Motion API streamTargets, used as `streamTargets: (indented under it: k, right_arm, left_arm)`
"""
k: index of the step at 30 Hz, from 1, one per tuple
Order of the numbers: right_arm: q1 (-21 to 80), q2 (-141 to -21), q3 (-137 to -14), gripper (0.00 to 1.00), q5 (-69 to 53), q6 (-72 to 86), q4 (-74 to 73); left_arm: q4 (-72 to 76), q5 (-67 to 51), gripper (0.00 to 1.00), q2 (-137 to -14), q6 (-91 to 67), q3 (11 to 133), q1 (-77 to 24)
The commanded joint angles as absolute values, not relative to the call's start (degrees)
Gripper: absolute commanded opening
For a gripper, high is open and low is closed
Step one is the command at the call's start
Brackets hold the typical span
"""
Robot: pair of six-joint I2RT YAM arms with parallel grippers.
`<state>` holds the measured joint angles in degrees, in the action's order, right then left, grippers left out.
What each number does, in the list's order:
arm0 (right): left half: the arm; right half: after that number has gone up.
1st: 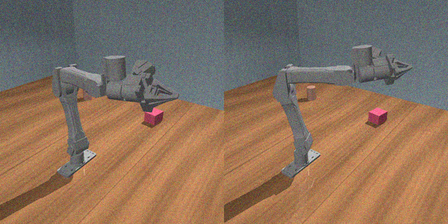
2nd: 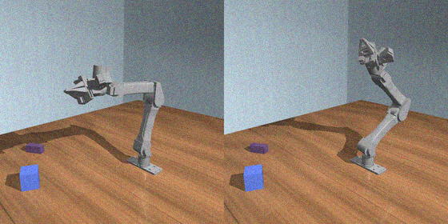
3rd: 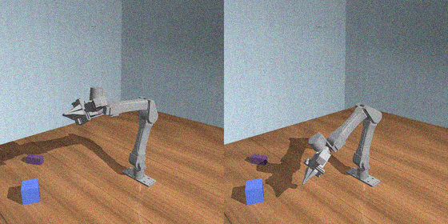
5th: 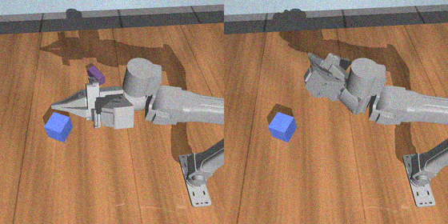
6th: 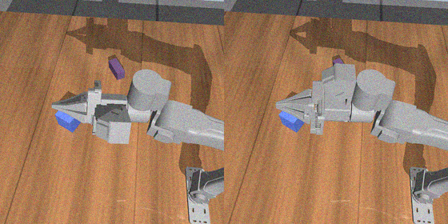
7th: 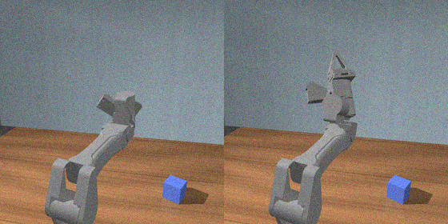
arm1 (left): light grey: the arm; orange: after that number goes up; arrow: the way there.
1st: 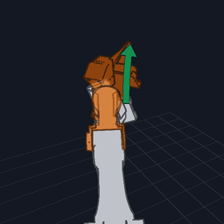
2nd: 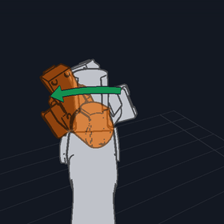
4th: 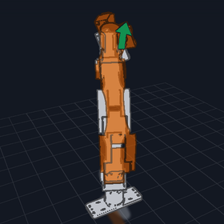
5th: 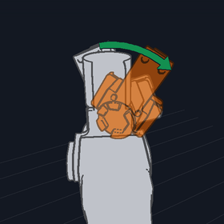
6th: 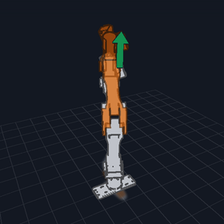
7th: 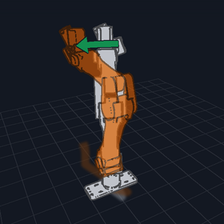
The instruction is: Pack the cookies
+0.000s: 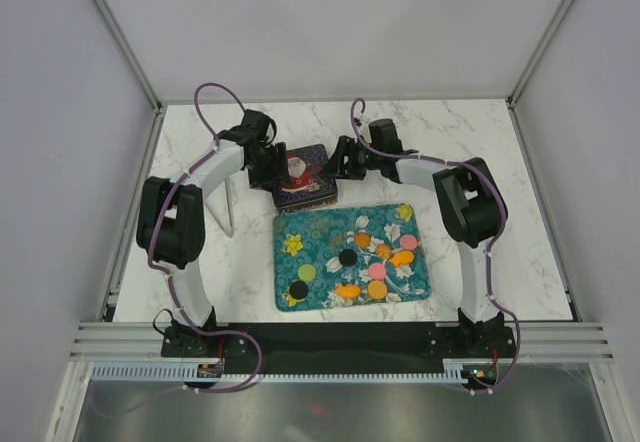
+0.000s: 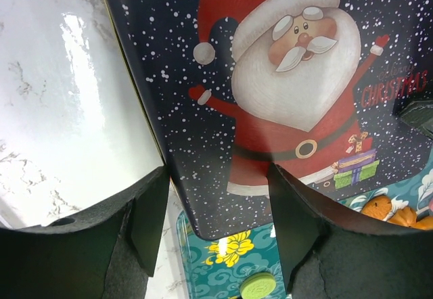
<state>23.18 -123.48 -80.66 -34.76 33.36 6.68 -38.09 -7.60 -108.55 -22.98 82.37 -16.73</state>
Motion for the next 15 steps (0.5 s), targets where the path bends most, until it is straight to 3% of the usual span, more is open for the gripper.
streamTargets:
  k: [1,15]
  right_arm:
    - [21.89,-120.85,-78.58,0.69,-33.23,32.60,2.64]
    - [18.81,-116.81,-74.37,0.70,-34.71,34.01,4.57]
  left_arm:
    - [-37.53,-7.29,0.67,-111.27,-20.66,82.79,-18.19]
    - [-37.53,-7.65,0.67,-111.18,-20.74,83.06,-18.11]
